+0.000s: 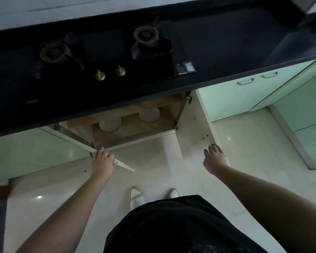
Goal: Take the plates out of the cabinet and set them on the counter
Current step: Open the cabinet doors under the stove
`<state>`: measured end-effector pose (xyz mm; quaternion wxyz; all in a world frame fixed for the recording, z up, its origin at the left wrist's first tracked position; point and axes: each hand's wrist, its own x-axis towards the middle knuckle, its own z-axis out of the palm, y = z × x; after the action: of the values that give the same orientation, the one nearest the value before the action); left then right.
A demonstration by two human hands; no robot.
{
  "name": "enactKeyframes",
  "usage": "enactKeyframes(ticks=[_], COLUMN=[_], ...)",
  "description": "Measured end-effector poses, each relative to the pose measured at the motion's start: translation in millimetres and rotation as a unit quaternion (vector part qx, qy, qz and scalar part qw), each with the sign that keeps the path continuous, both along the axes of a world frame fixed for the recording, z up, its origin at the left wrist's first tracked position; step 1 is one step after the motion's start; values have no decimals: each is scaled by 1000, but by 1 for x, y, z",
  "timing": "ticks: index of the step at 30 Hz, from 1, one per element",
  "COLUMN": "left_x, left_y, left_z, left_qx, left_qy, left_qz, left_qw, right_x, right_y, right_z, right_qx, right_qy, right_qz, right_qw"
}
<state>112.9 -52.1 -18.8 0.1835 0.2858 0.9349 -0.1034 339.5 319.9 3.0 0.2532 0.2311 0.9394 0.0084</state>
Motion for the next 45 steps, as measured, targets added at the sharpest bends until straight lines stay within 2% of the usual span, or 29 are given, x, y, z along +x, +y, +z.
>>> enactKeyframes(ticks=[6, 12, 26, 31, 40, 45], left_x=[12, 29, 76, 88, 89, 83], left_y=[7, -9, -150, -203, -256, -270], left_z=[3, 9, 27, 32, 39, 45], left_qx=[-20, -28, -84, -75, -157, -154], left_qy=[-5, -21, -1, -3, -8, -17], left_qz=[33, 47, 17, 50, 70, 86], left_qw=[999, 998, 996, 996, 985, 984], right_x=[6, -8, -75, -86, -98, -101], right_y=[20, -5, -168, -221, -274, -290], right_z=[3, 8, 32, 39, 49, 56], right_qx=[-8, -41, -99, -108, -95, -95], right_qy=[9, 33, 87, 86, 105, 116], right_qz=[18, 70, 180, 199, 209, 215], right_qw=[1000, 996, 975, 970, 968, 965])
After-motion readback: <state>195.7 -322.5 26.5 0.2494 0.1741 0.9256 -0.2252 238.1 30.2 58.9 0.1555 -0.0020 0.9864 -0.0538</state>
